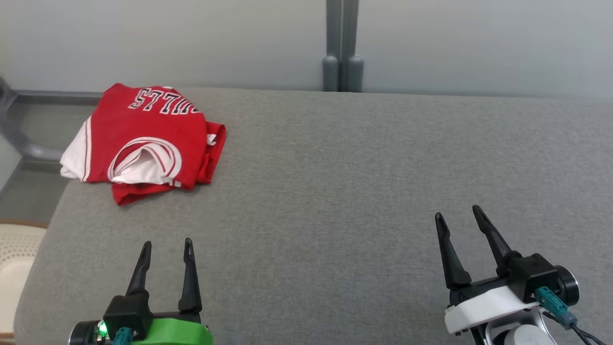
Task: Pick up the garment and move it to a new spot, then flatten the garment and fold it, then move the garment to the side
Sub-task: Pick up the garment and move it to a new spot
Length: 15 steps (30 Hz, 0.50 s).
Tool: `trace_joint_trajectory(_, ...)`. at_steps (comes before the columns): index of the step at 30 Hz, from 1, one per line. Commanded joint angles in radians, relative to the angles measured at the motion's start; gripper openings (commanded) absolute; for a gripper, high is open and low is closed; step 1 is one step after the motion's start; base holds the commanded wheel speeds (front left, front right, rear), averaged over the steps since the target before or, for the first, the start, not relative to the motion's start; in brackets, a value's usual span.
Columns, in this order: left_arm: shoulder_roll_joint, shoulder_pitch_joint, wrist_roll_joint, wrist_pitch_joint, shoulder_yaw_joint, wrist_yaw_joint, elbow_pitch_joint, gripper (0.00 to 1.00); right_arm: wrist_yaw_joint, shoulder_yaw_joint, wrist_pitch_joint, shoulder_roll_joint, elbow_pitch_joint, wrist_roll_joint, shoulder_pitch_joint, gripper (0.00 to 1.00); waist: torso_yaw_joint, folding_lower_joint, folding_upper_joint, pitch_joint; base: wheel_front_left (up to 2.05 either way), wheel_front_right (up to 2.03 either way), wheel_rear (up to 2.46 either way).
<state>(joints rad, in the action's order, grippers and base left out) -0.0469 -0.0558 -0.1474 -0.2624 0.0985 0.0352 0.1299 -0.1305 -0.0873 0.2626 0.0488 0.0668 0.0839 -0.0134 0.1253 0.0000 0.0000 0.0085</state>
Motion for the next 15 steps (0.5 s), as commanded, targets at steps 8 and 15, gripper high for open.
trace_joint_trajectory(8,-0.006,0.000,-0.003,-0.003,-0.028,0.009,-0.020,1.00,0.000,-0.015,0.004,0.003,-0.002,-0.007,0.000,1.00,0.316,0.0000,0.0000,0.031,0.00,0.00,0.00)
trace_joint_trajectory(15,-0.005,-0.044,-0.014,-0.003,-0.073,0.020,-0.046,1.00,0.000,-0.064,0.004,0.003,0.015,-0.003,0.028,1.00,0.409,0.0000,0.0000,0.035,0.00,0.00,0.00)
